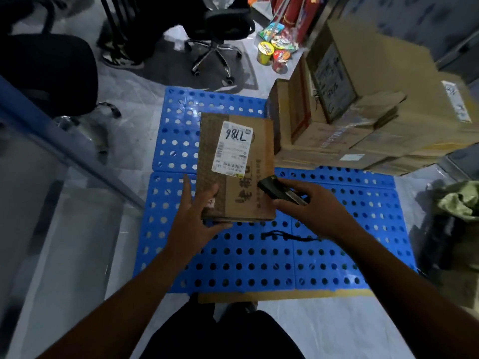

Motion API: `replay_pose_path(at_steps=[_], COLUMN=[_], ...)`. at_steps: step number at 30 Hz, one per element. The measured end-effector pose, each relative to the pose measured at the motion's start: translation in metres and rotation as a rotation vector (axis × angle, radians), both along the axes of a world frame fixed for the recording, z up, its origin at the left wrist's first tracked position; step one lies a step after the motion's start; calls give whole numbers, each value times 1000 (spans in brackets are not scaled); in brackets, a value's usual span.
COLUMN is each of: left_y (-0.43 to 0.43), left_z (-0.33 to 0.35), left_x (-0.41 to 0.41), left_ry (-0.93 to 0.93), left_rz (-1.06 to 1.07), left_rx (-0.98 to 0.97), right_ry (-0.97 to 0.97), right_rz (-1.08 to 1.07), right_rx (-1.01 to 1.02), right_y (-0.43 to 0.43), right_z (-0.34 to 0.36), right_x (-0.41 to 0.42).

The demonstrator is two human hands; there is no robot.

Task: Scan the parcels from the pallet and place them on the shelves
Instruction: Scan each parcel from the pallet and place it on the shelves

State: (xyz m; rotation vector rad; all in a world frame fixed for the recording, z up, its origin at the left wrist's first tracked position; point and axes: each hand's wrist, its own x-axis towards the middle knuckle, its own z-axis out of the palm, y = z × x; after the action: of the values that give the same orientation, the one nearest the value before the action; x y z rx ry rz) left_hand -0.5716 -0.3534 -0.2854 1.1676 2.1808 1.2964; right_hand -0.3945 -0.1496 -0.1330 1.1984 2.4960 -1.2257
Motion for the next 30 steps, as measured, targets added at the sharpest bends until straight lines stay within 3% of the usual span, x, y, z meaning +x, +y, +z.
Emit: replay_pose_path(at_steps=[5,16,25,30], left_y=[13,9,-44,-94], left_z=[4,12,43,65], left_x=[1,31,115,185], left_ry=[12,139,291,127], left_rz=[17,61,371,658], left_rx=[-39,23,-1,63], right_ry=[-386,-399,-171,130], right_rz=[327,465,771,570], right_rx=[285,566,400,-2], right_y=[14,36,35,4], right_z=[28,60,50,24], right_x=[1,20,46,47])
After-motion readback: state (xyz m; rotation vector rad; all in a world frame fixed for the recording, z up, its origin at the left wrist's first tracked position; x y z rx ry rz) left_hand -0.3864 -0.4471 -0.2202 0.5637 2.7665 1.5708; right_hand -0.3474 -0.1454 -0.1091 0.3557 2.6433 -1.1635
